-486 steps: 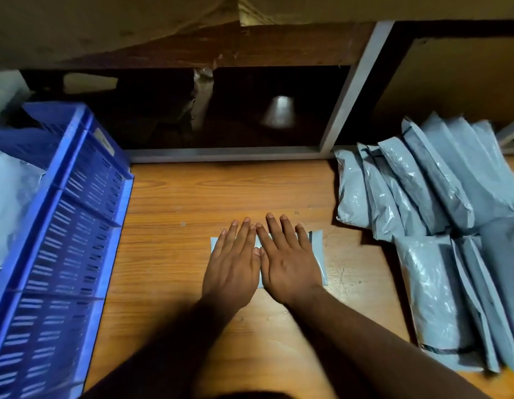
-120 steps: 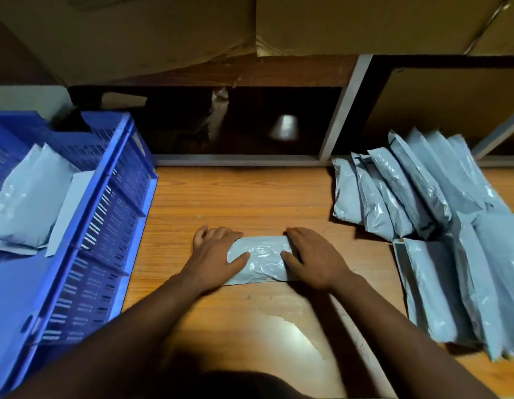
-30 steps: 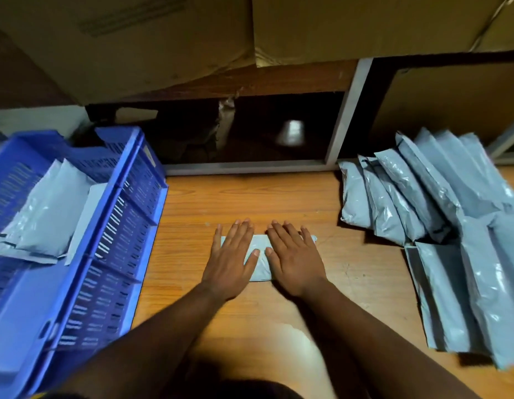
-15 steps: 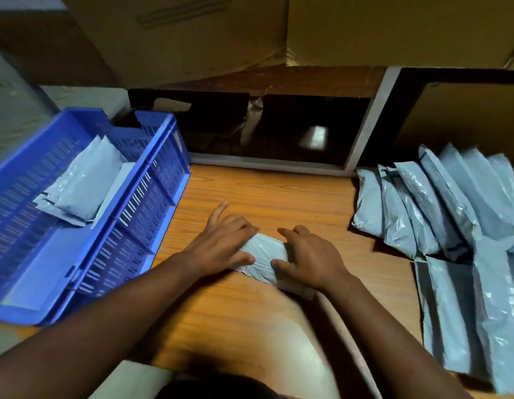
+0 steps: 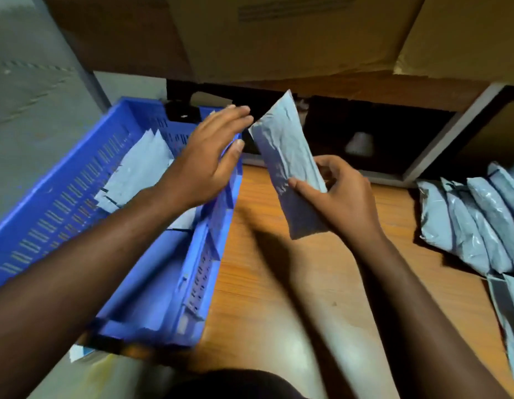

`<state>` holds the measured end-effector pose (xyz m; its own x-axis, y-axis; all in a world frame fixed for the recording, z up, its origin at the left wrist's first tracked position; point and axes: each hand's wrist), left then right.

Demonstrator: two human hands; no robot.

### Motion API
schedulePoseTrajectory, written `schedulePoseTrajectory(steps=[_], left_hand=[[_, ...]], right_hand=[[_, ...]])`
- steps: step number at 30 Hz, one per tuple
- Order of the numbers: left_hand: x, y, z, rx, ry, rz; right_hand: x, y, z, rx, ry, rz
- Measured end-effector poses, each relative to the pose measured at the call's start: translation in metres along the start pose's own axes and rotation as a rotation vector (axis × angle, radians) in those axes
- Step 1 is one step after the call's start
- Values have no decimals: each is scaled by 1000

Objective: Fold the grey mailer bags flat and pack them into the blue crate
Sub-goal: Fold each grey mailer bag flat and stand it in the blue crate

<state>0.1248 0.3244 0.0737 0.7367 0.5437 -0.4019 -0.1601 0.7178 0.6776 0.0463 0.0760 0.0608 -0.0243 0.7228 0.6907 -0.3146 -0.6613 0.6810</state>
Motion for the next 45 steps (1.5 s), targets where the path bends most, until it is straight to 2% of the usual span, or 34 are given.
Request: schedulePoseTrajectory(steps=[3, 4, 7, 9, 11, 15, 22, 25, 28, 31, 33, 38, 45], left_hand=[[56, 22, -18, -47, 215, 68], [73, 24, -27, 20, 325, 106], [107, 8, -61, 413, 658, 228], [116, -7, -79, 597, 759, 282], [121, -17, -88, 670, 803, 290], [132, -20, -90, 715, 757, 350], [149, 20, -82, 654, 694, 263], [155, 44, -81, 692, 635, 476], [160, 59, -84, 671, 456, 781], [172, 67, -95, 609, 396, 853], [181, 67, -103, 568, 416, 799], [206, 57, -121, 565, 527, 456], [215, 51, -131, 455, 592, 383]], right_hand=[[39, -14, 12, -99, -7, 35], [52, -18, 15, -133, -11, 41], [90, -35, 22, -239, -14, 45], [116, -47, 22, -269, -8, 57], [140, -59, 18, -261, 20, -10], [178, -90, 14, -198, 93, -169], [191, -154, 30, 54, -12, -290], [194, -185, 40, 141, -33, -376], [191, -218, 51, 267, -23, -523], [184, -250, 60, 409, -62, -580], [181, -273, 62, 463, -82, -500], [165, -320, 54, 535, -210, -180], [159, -334, 61, 599, -252, 66]])
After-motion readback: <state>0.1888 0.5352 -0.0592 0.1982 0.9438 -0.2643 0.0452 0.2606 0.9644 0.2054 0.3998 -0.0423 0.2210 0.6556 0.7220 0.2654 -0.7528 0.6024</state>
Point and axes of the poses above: each hand's wrist, its own z-axis towards the middle knuckle, its own y-axis out of the back of the hand, x = y × z, and after that the axes turned 3 degrees about -z, right-handed
